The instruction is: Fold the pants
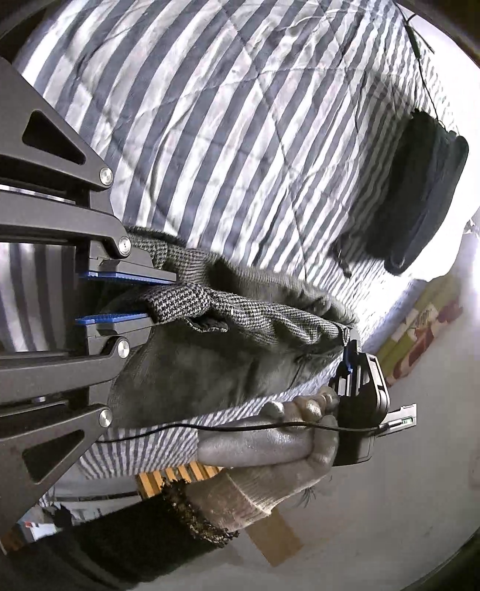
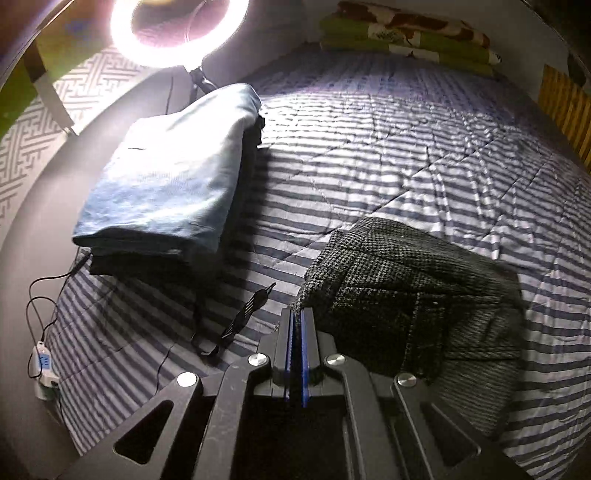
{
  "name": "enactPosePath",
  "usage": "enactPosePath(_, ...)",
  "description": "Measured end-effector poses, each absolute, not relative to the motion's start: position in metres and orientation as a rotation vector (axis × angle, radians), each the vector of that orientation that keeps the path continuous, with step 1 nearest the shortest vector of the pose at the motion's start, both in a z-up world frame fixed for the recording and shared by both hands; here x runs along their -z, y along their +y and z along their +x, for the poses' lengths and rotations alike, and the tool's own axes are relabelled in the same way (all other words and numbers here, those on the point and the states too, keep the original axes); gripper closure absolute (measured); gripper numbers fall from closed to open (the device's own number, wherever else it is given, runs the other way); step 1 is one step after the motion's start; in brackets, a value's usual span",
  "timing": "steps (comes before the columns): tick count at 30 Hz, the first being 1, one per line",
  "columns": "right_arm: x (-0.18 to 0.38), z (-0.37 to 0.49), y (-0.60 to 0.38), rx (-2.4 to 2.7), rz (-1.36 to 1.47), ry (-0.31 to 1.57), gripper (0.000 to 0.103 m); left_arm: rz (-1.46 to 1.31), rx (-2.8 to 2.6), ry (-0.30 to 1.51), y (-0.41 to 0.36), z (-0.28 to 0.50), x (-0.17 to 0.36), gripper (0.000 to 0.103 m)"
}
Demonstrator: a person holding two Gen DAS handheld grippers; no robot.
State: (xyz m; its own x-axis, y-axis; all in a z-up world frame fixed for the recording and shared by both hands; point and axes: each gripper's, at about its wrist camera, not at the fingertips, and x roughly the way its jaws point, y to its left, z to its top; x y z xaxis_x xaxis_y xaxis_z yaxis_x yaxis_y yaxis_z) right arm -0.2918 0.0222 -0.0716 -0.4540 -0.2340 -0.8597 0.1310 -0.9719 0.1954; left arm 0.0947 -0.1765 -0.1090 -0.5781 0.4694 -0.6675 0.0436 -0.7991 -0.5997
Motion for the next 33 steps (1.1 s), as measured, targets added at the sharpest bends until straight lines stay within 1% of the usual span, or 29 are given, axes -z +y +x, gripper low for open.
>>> enactPosePath(4, 0.085, -0.3, 0.013, 2.481, 1.506, -0.14, 0.099, -1.303, -2.446, -0.85, -0.18, 0.091, 0.116, 0.089)
enactPosePath(5, 0.088, -0.304, 0.009, 2.471, 1.508, -0.129, 0.097, -1.317, -2.442, -0.836, -0.179, 0.091, 0.117, 0.089)
enactPosePath(8, 0.089, -0.308, 0.004, 2.459, 1.503, -0.086, 0.092, -1.368, -2.414, -0.791, -0.176, 0.096, 0.119, 0.082)
enactPosePath(9, 0.084, -0.306, 0.006, 2.464, 1.481, -0.098, 0.09, -1.375, -2.42, -0.762, -0.175, 0.099, 0.117, 0.076)
enactPosePath(10, 0.073, -0.302, 0.012, 2.468, 1.442, -0.122, 0.085, -1.374, -2.437, -0.741, -0.175, 0.102, 0.114, 0.073)
enactPosePath(12, 0.054, -0.292, 0.023, 2.477, 1.379, -0.141, 0.08, -1.355, -2.475, -0.727, -0.178, 0.107, 0.103, 0.072)
enactPosePath(14, 0.031, -0.27, 0.041, 2.493, 1.31, -0.147, 0.077, -1.306, -2.507, -0.677, -0.176, 0.106, 0.089, 0.072)
enactPosePath(16, 0.015, -0.244, 0.062, 2.49, 1.271, -0.172, 0.067, -1.265, -2.536, -0.615, -0.171, 0.098, 0.076, 0.072)
enactPosePath(18, 0.006, -0.21, 0.086, 2.514, 1.24, -0.188, 0.06, -1.245, -2.5, -0.587, -0.162, 0.08, 0.073, 0.072)
enactPosePath(19, 0.005, -0.187, 0.102, 2.54, 1.237, -0.171, 0.058, -1.247, -2.491, -0.556, -0.156, 0.071, 0.073, 0.072)
enactPosePath(22, 0.012, -0.137, 0.132, 2.609, 1.222, -0.123, 0.058, -1.291, -2.498, -0.42, -0.139, 0.048, 0.083, 0.072)
enactPosePath(23, 0.018, -0.119, 0.142, 2.633, 1.219, -0.115, 0.058, -1.328, -2.492, -0.407, -0.137, 0.04, 0.091, 0.072)
enactPosePath(25, 0.033, -0.092, 0.158, 2.662, 1.246, -0.101, 0.058, -1.414, -2.483, -0.412, -0.14, 0.03, 0.109, 0.072)
enactPosePath(27, 0.046, -0.072, 0.168, 2.662, 1.258, -0.136, 0.058, -1.491, -2.481, -0.443, -0.151, 0.026, 0.128, 0.072)
enactPosePath(28, 0.052, -0.064, 0.169, 2.658, 1.259, -0.165, 0.058, -1.516, -2.482, -0.446, -0.154, 0.026, 0.133, 0.07)
enactPosePath(31, 0.066, -0.054, 0.161, 2.601, 1.243, -0.226, 0.058, -1.549, -2.487, -0.427, -0.157, 0.023, 0.133, 0.07)
enactPosePath(33, 0.073, -0.056, 0.149, 2.55, 1.251, -0.195, 0.062, -1.528, -2.502, -0.384, -0.152, 0.023, 0.119, 0.07)
